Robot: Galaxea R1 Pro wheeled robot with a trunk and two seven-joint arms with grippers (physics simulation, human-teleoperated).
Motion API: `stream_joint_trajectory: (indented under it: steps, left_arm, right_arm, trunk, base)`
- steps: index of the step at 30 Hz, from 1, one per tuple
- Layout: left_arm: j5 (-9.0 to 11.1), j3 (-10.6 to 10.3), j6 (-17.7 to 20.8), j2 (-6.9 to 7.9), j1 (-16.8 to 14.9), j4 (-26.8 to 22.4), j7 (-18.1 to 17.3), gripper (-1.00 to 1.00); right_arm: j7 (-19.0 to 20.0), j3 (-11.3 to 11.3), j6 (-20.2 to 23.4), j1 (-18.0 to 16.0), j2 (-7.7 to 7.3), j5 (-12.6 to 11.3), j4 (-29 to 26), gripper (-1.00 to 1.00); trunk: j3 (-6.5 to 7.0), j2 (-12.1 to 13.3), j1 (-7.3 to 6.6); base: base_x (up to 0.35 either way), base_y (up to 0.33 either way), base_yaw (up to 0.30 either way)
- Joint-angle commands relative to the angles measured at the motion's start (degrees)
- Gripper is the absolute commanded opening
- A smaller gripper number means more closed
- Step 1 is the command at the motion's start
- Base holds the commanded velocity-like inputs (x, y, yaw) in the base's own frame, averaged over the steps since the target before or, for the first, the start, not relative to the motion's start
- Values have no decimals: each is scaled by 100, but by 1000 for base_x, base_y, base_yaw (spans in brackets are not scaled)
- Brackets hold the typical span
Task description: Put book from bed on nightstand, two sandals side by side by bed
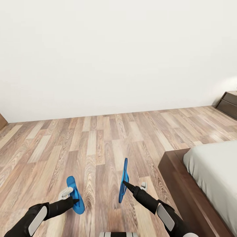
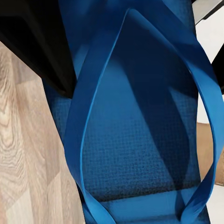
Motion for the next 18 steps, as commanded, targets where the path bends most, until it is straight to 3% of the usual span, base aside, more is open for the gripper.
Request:
stream_joint_trajectory:
  steps: [1,18]
  left_arm:
    - [45,-14,36,5,-2,-2,11,-100]
    - [45,-12,36,5,-2,-2,11,-100]
  right_arm:
    - [-4,16,59,-2,-3,-62,1,-100]
    - [-4,20,59,-2,-3,-62,1,-100]
  trunk:
    - [18,0,-3]
    - [343,23,-47]
  base:
    - [0,0,123]
    - [0,0,183]
